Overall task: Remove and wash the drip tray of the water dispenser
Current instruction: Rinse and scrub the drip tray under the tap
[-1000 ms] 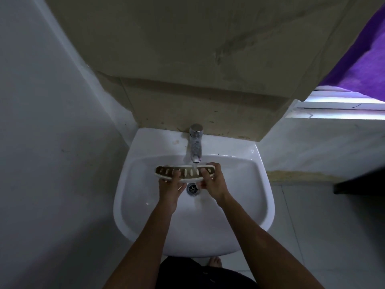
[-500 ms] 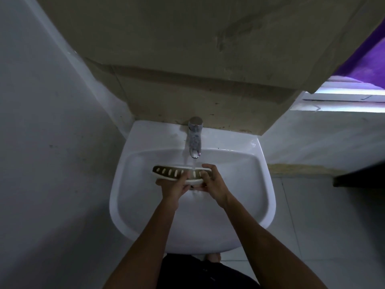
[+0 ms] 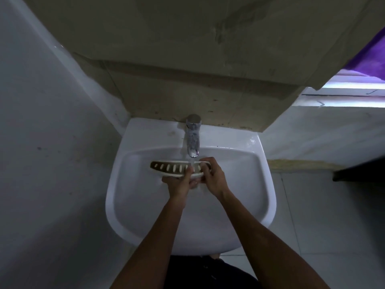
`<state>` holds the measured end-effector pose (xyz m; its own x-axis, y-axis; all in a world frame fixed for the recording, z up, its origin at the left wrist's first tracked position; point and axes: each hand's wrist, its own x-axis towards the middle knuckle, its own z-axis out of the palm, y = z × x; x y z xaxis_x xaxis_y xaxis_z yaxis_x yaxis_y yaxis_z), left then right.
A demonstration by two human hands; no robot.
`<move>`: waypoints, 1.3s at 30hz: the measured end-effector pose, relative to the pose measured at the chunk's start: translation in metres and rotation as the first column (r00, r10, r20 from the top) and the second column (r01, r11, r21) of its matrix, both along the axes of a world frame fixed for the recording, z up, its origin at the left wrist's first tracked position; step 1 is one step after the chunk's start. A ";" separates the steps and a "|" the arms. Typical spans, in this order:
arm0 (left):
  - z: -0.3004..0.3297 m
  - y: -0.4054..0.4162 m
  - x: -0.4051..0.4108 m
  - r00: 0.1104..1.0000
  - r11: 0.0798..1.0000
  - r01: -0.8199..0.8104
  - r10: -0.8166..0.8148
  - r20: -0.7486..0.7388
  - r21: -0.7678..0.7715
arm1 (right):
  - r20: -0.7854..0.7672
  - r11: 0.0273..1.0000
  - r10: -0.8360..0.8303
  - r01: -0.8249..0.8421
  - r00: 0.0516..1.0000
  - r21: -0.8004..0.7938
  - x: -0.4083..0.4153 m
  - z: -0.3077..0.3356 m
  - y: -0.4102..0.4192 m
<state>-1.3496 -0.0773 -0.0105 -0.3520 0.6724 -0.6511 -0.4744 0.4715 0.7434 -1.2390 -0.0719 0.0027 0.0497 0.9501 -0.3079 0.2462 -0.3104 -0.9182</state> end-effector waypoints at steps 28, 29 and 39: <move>-0.003 0.015 -0.005 0.989 0.972 -0.143 0.132 -0.066 -0.188 | -0.394 0.939 -0.323 0.239 0.861 -0.247 -0.019 -0.009 -0.001; -0.004 0.017 -0.005 0.988 0.970 -0.135 0.117 -0.102 -0.203 | -0.383 0.939 -0.321 0.239 0.866 -0.247 -0.019 -0.009 -0.001; -0.007 0.020 -0.011 0.991 0.989 0.137 -0.136 -0.012 0.049 | -0.391 0.949 -0.313 0.265 0.866 -0.173 -0.008 -0.010 0.006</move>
